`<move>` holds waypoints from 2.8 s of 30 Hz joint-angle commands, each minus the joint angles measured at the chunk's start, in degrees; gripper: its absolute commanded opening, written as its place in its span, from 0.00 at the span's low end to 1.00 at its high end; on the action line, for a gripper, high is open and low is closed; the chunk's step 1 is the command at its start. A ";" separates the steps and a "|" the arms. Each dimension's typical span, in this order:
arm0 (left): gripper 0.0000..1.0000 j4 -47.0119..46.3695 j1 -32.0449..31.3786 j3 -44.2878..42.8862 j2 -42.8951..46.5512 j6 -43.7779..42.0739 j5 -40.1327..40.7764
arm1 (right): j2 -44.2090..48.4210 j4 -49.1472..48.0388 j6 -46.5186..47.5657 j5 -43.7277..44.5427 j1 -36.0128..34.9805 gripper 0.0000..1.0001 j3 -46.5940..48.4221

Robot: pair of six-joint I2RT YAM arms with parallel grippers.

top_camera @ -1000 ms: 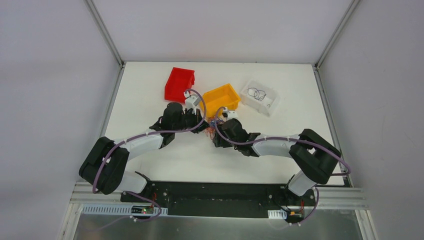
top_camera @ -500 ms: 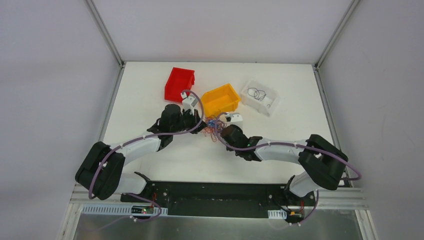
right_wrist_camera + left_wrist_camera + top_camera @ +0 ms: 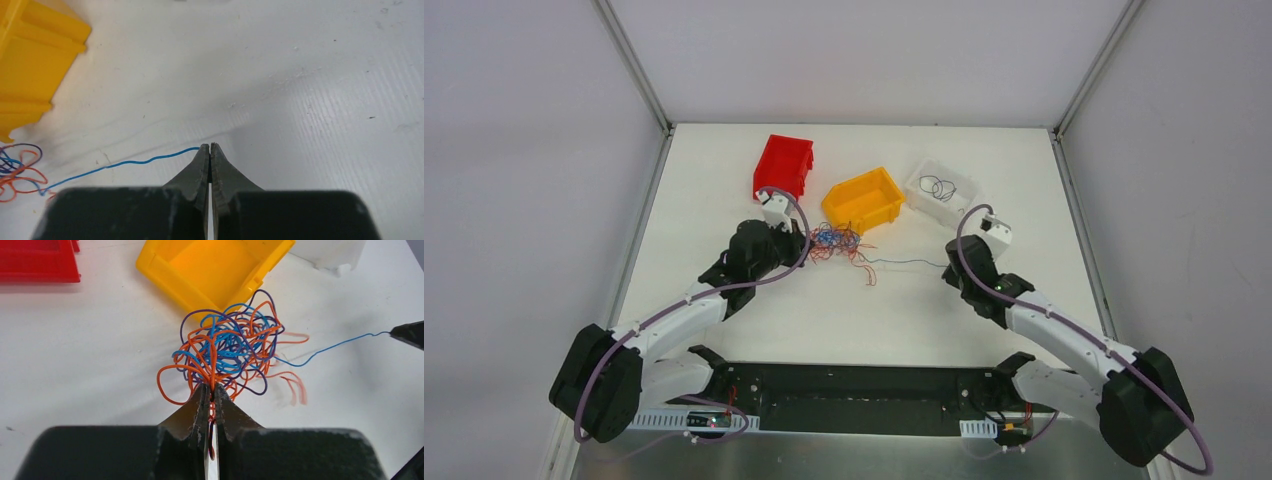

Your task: Untangle the cables

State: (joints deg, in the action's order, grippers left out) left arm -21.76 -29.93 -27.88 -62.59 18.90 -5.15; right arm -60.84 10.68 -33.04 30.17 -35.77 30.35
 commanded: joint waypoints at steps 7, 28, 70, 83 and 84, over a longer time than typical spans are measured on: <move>0.21 1.15 -0.05 -1.33 -1.25 -0.53 1.88 | 11.51 9.21 -1.11 2.14 6.72 0.00 2.61; 0.50 5.61 -0.04 -11.58 -19.21 0.58 -11.42 | -4.72 -2.42 15.13 -38.88 2.51 0.74 13.62; 0.00 2.39 0.14 -5.00 -7.46 -1.21 -4.64 | -5.63 -0.85 13.24 -19.33 5.13 0.00 11.50; 0.00 13.63 0.83 -3.31 0.49 0.46 25.75 | 14.07 11.81 1.00 9.13 13.85 0.00 9.88; 0.00 14.92 0.91 -3.52 1.22 0.41 30.12 | 14.40 12.99 0.24 9.94 14.45 0.00 10.31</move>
State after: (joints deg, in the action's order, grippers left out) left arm -12.49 -29.87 -31.44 -64.79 19.09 7.14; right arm -48.64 18.02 -28.62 29.28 -23.40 39.64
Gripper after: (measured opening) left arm 0.011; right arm 0.007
